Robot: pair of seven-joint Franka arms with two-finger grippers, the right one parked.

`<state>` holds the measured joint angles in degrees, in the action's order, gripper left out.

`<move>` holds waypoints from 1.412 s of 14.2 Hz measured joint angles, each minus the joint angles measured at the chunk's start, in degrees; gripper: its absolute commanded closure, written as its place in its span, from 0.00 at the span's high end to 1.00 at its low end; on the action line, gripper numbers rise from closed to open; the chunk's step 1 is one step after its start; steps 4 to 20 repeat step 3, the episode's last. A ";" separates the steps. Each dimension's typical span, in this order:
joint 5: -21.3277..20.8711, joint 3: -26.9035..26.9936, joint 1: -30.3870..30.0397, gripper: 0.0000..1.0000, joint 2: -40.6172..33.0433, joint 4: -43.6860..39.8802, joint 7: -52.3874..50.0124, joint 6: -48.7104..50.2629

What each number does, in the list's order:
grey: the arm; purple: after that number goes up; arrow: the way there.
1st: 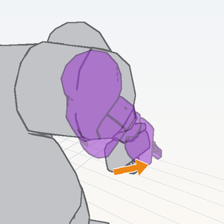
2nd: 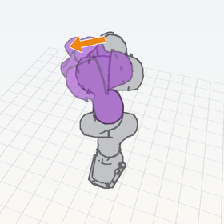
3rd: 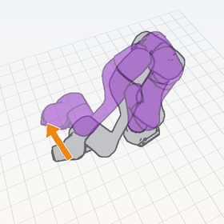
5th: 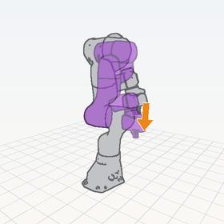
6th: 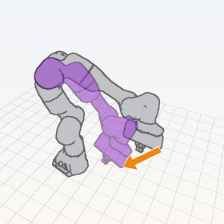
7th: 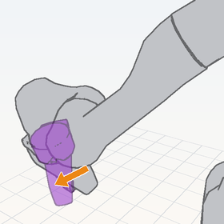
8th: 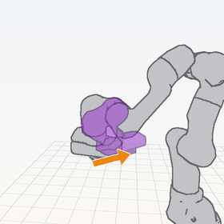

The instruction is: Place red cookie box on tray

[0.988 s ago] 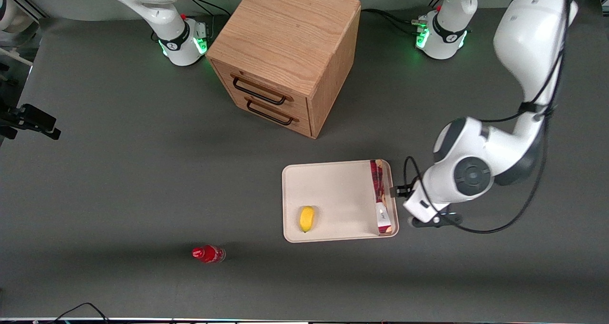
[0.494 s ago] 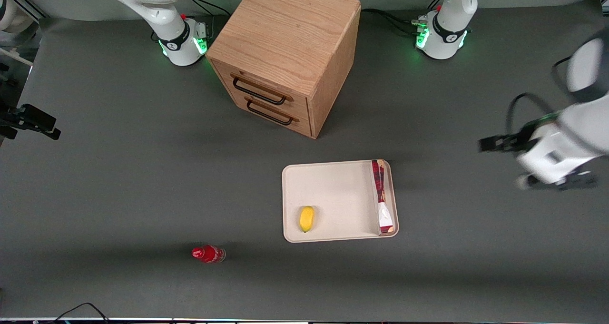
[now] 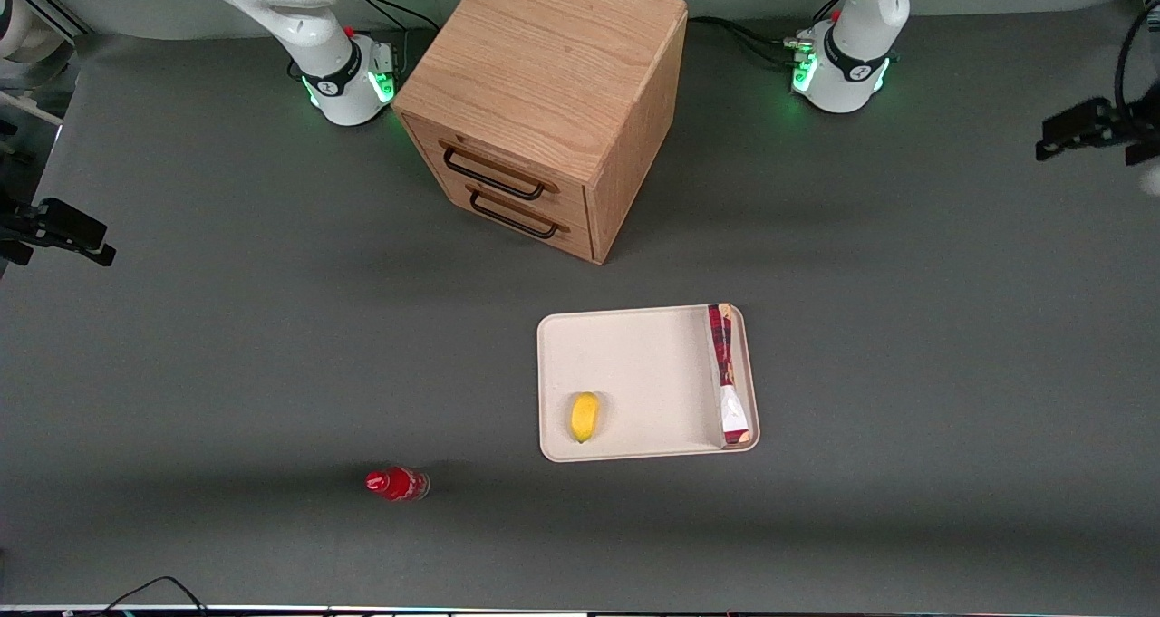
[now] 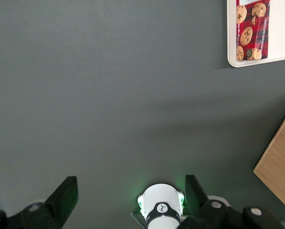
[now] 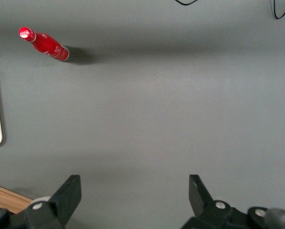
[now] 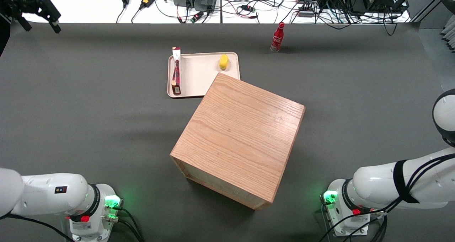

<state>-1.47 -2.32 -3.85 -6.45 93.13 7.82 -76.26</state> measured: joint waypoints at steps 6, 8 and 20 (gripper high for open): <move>0.00 0.40 2.03 1.00 -4.60 5.23 -0.17 -1.61; 0.00 0.40 2.03 1.00 -4.60 5.23 -0.17 -1.61; 0.00 0.40 2.03 1.00 -4.60 5.23 -0.17 -1.61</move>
